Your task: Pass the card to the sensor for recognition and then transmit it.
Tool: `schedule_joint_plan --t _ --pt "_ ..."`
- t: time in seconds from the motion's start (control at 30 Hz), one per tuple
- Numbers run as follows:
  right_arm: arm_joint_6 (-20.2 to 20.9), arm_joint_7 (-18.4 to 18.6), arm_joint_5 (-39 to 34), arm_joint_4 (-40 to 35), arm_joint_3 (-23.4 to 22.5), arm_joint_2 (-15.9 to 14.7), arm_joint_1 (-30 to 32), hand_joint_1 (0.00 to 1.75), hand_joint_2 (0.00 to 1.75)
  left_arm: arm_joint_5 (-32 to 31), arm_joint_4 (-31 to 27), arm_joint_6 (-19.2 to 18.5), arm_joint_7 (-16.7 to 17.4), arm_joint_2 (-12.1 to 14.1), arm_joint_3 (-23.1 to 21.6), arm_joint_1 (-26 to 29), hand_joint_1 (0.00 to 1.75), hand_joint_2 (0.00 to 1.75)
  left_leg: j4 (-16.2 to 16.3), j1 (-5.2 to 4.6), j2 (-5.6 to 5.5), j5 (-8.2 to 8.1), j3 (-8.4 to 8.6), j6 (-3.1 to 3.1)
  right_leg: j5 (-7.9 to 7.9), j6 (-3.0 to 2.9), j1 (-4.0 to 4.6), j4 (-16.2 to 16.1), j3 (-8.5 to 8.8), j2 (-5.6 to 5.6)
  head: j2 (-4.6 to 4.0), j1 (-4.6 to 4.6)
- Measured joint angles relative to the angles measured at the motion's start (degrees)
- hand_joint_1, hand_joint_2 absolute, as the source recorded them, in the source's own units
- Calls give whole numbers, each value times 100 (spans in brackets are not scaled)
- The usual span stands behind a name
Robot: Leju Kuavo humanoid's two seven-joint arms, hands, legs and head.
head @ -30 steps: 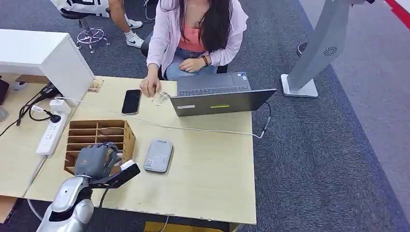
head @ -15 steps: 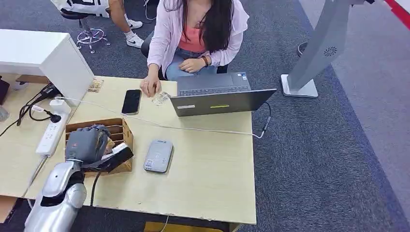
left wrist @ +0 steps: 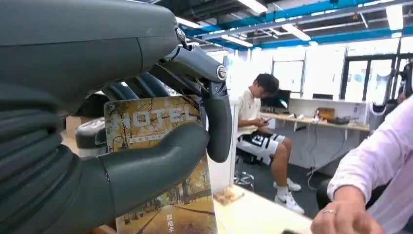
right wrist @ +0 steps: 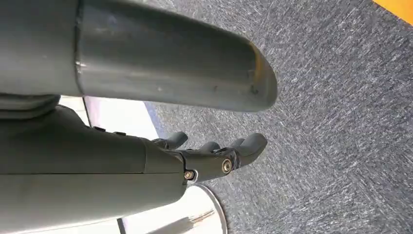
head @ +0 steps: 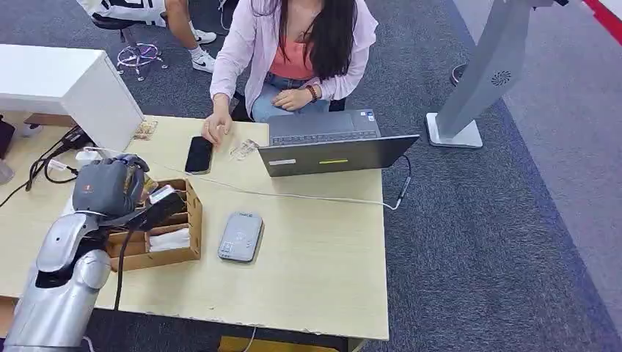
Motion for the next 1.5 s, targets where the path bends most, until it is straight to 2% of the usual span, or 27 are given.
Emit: schedule_joint_plan --t 0.13,0.27,0.37,0.53,0.67,0.7,1.1,1.17,1.23,1.43,1.5 --pt "30 -37 127 -2 -20 0 -11 0 0 -98 159 153 140 -11 0 -554 175 175 3 1 -1 3 -2 -4 5 -2 2 0 -2 0 0 2" --pt "98 -98 262 -7 -20 -7 -51 0 0 -278 984 472 129 -61 0 -1527 175 175 4 1 1 7 -1 -3 13 -4 2 0 -3 1 0 0" --pt "103 -111 302 -9 -20 -9 -68 0 0 -321 1535 511 70 -111 0 -2081 175 175 4 1 6 10 -1 -6 18 -3 2 1 -3 7 0 -2" --pt "103 -111 306 -9 -20 -11 -73 0 0 -407 2077 551 94 -201 0 -2470 175 175 4 1 5 10 -2 -6 18 -3 2 1 -5 8 0 -2" --pt "98 -77 299 -9 -31 -11 -74 0 0 -193 2482 564 -55 -262 0 -2706 175 175 3 1 4 10 -3 -6 18 -3 2 1 -5 8 0 -2" --pt "94 -77 299 -9 -31 -11 -74 0 0 -166 2555 568 -68 -269 0 -2733 0 175 3 1 5 10 -3 -6 18 -3 2 1 -5 8 0 0" --pt "103 -77 302 -9 -90 -11 -72 0 0 201 3093 466 -142 -269 2 -2716 0 175 3 1 3 10 -6 -7 18 -3 2 4 -4 7 0 0" --pt "103 -77 299 -9 -109 -11 -72 0 0 466 3080 399 -329 -240 6 -2642 0 175 2 0 4 10 -6 -7 17 -3 2 4 -4 8 0 0" --pt "98 -77 295 -9 -162 -11 -69 0 0 936 2825 188 -628 -157 44 -2374 0 175 1 0 8 9 -5 -7 17 -3 1 4 -5 11 0 -2" --pt "94 -77 293 -9 -225 -11 -63 0 0 1245 2278 27 -769 9 131 -1905 0 175 1 1 3 10 -9 -7 15 -2 3 4 -7 5 0 -2" --pt "90 -77 258 -9 -245 -11 -65 0 0 1656 2093 -75 -1009 59 182 -1733 0 175 -3 1 5 10 -9 -7 15 -2 1 5 -4 6 0 -2"
